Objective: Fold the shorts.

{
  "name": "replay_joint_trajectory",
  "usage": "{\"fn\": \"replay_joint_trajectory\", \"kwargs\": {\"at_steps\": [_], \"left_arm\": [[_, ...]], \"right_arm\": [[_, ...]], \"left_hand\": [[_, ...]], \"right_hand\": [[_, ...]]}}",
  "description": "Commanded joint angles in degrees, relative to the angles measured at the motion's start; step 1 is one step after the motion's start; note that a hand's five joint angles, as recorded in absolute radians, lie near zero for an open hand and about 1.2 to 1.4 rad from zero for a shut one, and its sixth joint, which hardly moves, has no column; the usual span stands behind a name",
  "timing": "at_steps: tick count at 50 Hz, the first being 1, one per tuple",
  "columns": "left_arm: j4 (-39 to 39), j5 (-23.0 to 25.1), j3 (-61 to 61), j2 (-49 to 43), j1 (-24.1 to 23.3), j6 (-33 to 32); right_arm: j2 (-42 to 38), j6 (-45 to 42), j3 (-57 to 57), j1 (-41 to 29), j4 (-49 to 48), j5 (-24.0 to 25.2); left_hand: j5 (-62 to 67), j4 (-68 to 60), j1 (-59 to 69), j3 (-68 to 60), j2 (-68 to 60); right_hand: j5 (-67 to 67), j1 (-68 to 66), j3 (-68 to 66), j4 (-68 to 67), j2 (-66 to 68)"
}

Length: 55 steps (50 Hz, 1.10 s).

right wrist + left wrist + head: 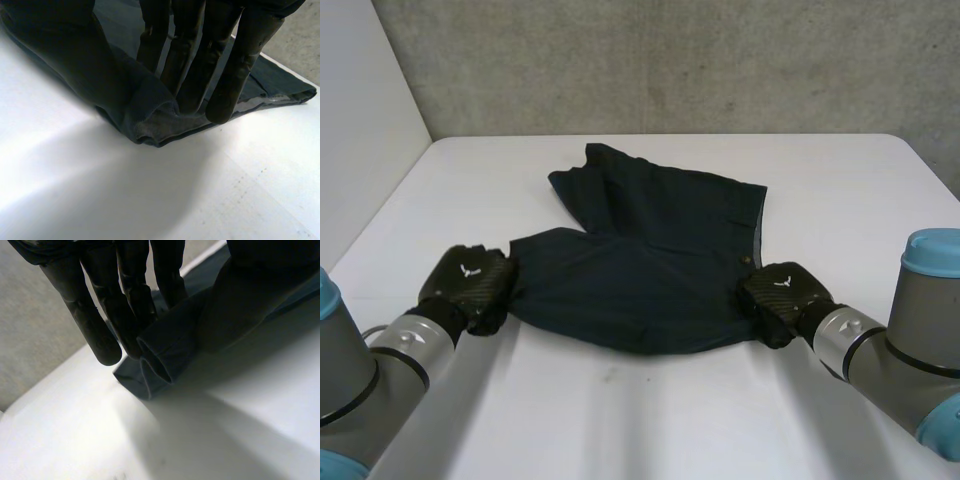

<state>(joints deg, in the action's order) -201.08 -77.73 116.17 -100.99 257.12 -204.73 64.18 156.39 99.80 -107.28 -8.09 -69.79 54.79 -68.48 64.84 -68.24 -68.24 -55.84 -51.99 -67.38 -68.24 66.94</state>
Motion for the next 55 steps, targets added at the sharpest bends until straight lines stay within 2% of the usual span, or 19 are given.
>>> {"fn": "replay_joint_trajectory", "kwargs": {"at_steps": [1, 6, 12, 21, 22, 24, 25, 28, 33, 37, 48, 55], "left_arm": [[8.5, -2.68, 1.87, 0.79, -0.66, -8.76], [15.0, -6.28, 4.58, 6.24, -1.36, -9.2], [21.51, -7.08, 7.75, 12.13, -5.14, -9.11], [25.91, -7.17, 9.79, 16.71, -9.88, -9.73], [25.74, -7.17, 9.17, 16.71, -10.15, -9.81], [25.3, -6.99, 7.5, 16.79, -10.5, -9.81], [23.91, -7.08, 5.4, 16.53, -10.76, -9.47], [20.04, -6.73, 1.44, 15.48, -10.77, -9.46], [9.33, -4.37, -9.26, 7.86, -10.77, -9.38], [5.88, -0.77, -18.22, -1.27, -10.42, -9.38], [7.27, 4.87, -44.51, -27.82, -10.24, -9.81], [11.4, 5.93, -56.74, -39.0, -10.15, -11.31]], "right_arm": [[5.33, -5.3, 0.93, 0.05, 9.74, -0.26], [9.2, -13.21, 0.49, 0.23, 21.96, -0.61], [12.18, -18.39, 1.1, 0.05, 31.63, -1.66], [12.81, -22.35, 3.12, 0.14, 36.39, -4.57], [12.81, -22.53, 3.21, 0.14, 36.31, -4.48], [12.63, -22.62, 3.13, 0.23, 35.78, -4.3], [12.55, -22.62, 3.12, 0.23, 35.52, -4.3], [12.37, -22.62, 3.21, 0.14, 33.94, -4.39], [12.19, -22.62, 3.39, 0.23, 32.79, -4.48], [11.67, -22.62, 3.65, 0.23, 32.44, -4.39], [9.47, -22.62, 3.65, 0.14, 29.54, -4.57], [8.77, -22.62, 3.56, 0.23, 29.28, -4.57]], "left_hand": [[15.21, -11.52, 15.16, -11.76, -11.76], [15.21, -11.52, 15.16, -11.76, -11.76], [15.21, -11.52, 15.16, -11.76, -11.76], [14.73, -11.04, 14.68, -11.28, -11.28], [-2.43, 6.12, -2.47, 5.88, 5.88], [-28.7, 32.4, -28.75, 32.15, 32.15], [-35.17, 38.86, -35.22, 38.62, 38.62], [-36.07, 39.77, -36.12, 39.52, 39.52], [-29.52, 33.21, -29.57, 32.97, 32.97], [-29.35, 33.04, -29.39, 32.79, 32.79], [-29.51, 33.21, -29.56, 32.96, 32.96], [-29.01, 32.7, -29.06, 32.46, 32.46]], "right_hand": [[-14.16, -28.01, -12.62, -11.76, 13.06], [-14.16, -28.01, -12.62, -11.76, 13.06], [-14.16, -28.01, -12.62, -11.76, 13.06], [-14.16, -28.01, -12.62, -11.76, 13.06], [-14.16, -28.01, -12.62, -11.76, 13.06], [-14.16, -28.01, -12.62, -11.76, 13.06], [-14.16, -28.01, -12.62, -11.76, 13.06], [-14.16, -28.01, -12.62, -11.76, 13.06], [-14.16, -28.01, -12.62, -11.76, 13.06], [-14.16, -28.01, -12.62, -11.76, 13.06], [-14.16, -28.01, -12.62, -11.76, 13.06], [-14.16, -28.01, -12.62, -11.76, 13.06]]}}
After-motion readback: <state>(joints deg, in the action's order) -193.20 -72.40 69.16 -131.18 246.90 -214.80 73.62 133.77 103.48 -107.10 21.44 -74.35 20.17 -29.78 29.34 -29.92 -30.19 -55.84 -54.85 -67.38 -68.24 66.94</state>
